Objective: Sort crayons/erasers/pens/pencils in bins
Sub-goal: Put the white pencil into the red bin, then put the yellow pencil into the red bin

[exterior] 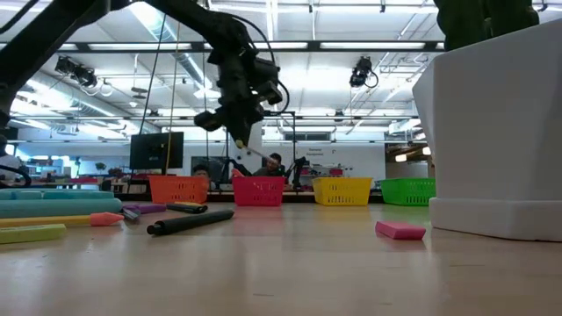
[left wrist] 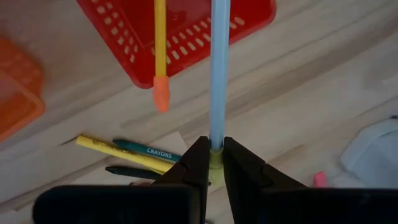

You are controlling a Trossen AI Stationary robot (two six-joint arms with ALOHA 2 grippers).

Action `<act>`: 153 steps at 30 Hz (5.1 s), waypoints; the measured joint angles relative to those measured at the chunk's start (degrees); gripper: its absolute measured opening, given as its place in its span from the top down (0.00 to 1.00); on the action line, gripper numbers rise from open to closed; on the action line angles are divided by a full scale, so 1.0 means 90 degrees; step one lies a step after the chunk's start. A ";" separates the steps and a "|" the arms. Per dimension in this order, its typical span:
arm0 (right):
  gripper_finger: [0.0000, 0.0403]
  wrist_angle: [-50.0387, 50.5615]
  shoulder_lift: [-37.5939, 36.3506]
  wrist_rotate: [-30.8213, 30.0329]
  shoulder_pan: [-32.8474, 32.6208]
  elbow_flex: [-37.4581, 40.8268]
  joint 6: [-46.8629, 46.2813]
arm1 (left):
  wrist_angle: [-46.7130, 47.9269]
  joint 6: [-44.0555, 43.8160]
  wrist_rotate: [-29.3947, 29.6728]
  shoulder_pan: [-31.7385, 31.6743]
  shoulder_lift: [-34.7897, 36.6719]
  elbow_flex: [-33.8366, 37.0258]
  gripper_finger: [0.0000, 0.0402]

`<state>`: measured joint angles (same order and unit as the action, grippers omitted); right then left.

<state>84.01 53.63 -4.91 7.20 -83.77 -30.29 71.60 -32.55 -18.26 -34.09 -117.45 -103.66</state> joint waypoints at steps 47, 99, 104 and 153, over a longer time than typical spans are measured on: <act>0.73 -0.0117 0.0170 -0.0294 0.0001 0.0000 -0.0184 | -0.0231 0.0261 -0.1615 -0.0742 -0.0818 0.0000 0.87; 0.73 -0.0612 0.0168 -0.0495 0.0000 0.0000 0.0488 | 0.0693 -0.1668 0.0617 0.3701 0.1020 0.0060 0.68; 0.73 -0.0614 0.0168 -0.0310 0.0000 0.0000 0.0814 | 0.0482 -0.2413 0.0627 0.4474 0.1023 0.0459 0.64; 0.73 -0.1566 0.1647 0.1171 -0.0347 -0.0002 0.0528 | -0.1822 -0.1452 0.1169 0.5879 0.1479 0.3983 0.63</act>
<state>69.91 68.45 5.63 4.08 -83.79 -25.54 55.21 -45.61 -7.74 18.82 -104.14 -67.81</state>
